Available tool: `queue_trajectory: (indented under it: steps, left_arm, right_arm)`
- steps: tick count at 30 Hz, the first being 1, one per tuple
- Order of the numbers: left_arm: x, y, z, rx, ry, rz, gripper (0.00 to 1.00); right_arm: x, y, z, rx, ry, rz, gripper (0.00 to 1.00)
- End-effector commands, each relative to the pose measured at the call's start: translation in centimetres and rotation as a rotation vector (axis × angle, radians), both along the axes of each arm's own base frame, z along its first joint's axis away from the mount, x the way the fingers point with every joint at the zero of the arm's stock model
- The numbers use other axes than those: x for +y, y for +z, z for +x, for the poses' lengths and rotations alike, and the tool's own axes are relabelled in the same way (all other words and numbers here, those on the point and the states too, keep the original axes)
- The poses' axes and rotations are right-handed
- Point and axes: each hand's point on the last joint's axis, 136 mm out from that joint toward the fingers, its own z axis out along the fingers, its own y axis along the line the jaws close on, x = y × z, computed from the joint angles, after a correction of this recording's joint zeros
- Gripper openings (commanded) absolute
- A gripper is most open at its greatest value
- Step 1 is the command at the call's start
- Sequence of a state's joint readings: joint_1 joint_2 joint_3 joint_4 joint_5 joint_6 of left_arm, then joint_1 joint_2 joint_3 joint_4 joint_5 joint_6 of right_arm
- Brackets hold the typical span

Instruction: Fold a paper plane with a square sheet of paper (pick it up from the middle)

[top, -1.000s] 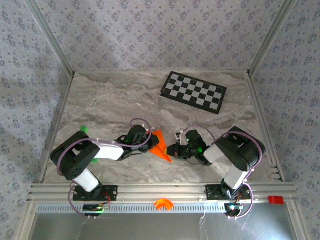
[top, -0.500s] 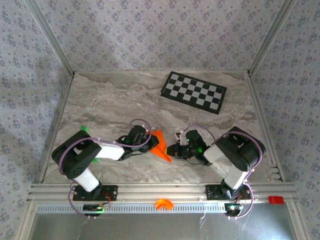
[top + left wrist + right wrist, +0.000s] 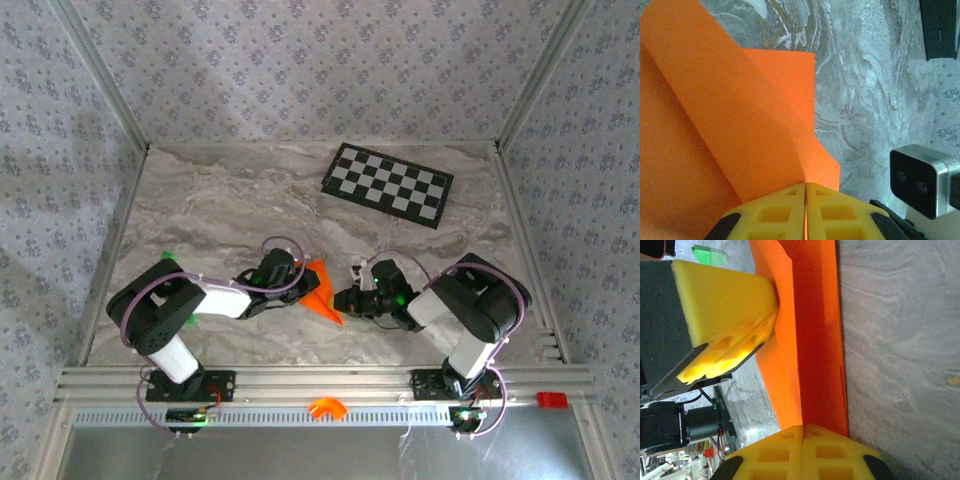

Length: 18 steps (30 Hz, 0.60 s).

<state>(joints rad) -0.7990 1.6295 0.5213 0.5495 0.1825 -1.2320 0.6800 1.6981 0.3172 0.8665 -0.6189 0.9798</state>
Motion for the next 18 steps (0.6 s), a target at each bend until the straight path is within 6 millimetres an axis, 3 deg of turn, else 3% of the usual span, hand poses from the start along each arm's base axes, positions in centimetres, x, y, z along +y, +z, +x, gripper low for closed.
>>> queue_trajectory:
  steps: [1, 18]
  left_arm:
    - [-0.5, 0.0, 0.3, -0.007, -0.007, 0.009, 0.10]
    - [-0.8, -1.1, 0.1, 0.019, -0.023, 0.024, 0.09]
  right_arm:
    - [-1.6, -3.8, -1.6, 0.124, -0.016, -0.129, 0.00]
    - [-1.4, -3.9, -1.6, 0.135, -0.012, -0.124, 0.00]
